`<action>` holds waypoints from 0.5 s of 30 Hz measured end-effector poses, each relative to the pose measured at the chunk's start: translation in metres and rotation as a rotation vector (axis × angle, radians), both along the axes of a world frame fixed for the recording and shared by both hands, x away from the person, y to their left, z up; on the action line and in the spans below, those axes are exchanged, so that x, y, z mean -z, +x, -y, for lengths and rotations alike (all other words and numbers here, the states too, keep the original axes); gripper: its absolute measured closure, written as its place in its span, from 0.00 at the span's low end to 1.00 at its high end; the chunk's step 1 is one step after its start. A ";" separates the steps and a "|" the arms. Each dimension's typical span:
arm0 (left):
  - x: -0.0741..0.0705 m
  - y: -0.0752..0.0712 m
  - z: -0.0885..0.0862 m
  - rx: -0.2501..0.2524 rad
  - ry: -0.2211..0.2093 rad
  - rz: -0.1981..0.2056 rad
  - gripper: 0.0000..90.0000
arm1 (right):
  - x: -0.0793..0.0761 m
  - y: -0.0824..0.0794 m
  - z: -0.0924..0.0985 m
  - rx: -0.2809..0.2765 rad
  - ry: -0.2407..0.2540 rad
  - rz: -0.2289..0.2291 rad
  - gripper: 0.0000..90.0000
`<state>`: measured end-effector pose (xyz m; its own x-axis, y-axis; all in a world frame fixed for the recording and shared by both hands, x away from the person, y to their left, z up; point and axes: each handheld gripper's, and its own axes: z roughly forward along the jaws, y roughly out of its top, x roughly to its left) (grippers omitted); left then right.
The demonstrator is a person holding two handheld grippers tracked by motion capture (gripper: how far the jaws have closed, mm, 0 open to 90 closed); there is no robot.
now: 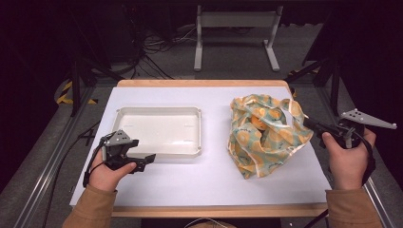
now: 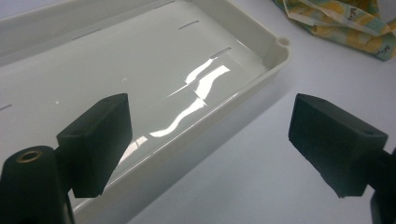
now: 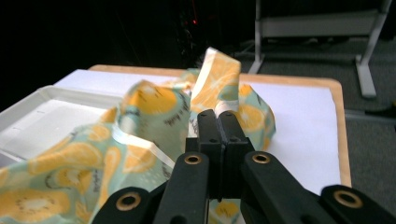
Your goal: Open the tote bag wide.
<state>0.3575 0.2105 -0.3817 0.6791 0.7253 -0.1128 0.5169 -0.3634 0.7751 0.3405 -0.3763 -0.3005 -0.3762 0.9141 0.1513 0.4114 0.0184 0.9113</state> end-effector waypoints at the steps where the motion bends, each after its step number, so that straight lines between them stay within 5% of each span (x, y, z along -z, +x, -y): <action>1: 0.000 0.000 0.000 0.000 -0.003 0.000 0.16 | 0.003 0.000 0.001 0.002 0.004 -0.017 1.00; 7: 0.000 0.000 0.001 0.001 0.000 0.000 0.16 | 0.017 0.002 0.005 0.027 -0.006 -0.130 0.87; 13: 0.000 0.000 0.000 0.000 -0.001 0.000 0.16 | 0.012 -0.002 0.017 0.131 -0.024 -0.028 0.53; 15: 0.000 0.000 0.001 0.002 0.002 0.000 0.16 | 0.006 -0.006 0.018 0.139 -0.027 0.020 0.51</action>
<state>0.3578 0.2097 -0.3820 0.6804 0.7244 -0.1114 0.5161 -0.3656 0.7746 0.3342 -0.3941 -0.3061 -0.2480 0.9613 0.1200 0.3935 -0.0132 0.9192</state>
